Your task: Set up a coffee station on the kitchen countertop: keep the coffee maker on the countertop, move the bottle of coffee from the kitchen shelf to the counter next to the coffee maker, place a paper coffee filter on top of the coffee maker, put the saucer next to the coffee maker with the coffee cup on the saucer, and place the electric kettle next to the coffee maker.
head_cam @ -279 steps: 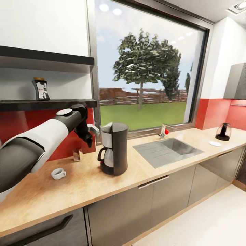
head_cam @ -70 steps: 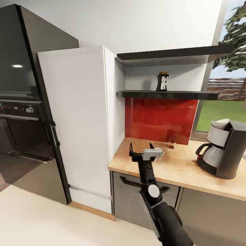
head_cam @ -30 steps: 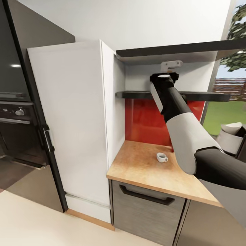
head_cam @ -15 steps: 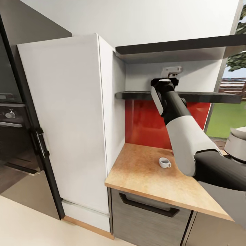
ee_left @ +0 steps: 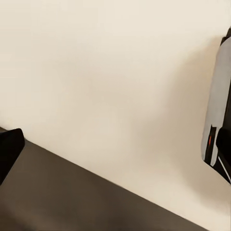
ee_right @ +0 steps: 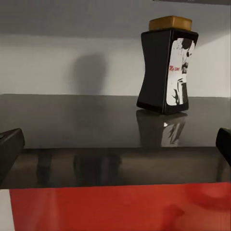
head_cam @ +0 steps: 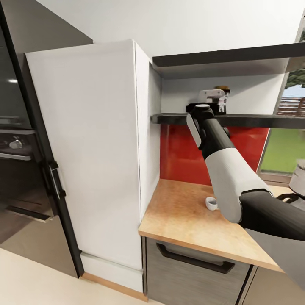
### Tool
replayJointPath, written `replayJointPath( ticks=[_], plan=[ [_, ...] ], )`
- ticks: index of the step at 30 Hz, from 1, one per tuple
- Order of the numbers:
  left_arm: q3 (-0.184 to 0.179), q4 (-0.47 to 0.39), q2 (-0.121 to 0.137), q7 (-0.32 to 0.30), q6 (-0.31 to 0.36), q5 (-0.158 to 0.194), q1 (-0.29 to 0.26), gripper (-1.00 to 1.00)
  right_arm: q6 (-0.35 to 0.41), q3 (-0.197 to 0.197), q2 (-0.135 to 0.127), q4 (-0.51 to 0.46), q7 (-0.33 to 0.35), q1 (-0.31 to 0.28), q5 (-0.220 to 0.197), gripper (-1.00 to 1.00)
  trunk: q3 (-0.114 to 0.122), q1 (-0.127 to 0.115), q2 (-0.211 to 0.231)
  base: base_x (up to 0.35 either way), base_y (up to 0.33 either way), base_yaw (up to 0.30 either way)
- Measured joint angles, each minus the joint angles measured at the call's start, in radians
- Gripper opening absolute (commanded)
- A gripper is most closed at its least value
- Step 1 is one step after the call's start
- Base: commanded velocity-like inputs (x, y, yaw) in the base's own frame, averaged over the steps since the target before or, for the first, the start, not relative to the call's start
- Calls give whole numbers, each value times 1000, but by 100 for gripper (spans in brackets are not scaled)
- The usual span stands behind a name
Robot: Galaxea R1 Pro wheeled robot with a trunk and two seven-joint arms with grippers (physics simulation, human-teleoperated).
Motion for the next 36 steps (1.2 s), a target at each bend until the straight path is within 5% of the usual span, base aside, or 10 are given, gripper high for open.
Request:
replayJointPath(
  ticks=[16, 24, 36],
  plan=[
    [-2, 1, 9, 7, 0, -1, 31, 100, 0, -3, 0, -3, -39, 0, -1, 100, 12, 0, 0, 5, 12, -264],
    [-2, 0, 32, 9, 84, -2, 68, 100, 0, -3, 0, -3, -49, 0, -1, 100, 18, 0, 0, 0, 185, -260],
    [-3, 0, 43, 8, 87, -4, 99, 100, 0, -2, 0, -3, -49, 0, -1, 100, 20, 0, 0, 38, 119, -40]
  ],
)
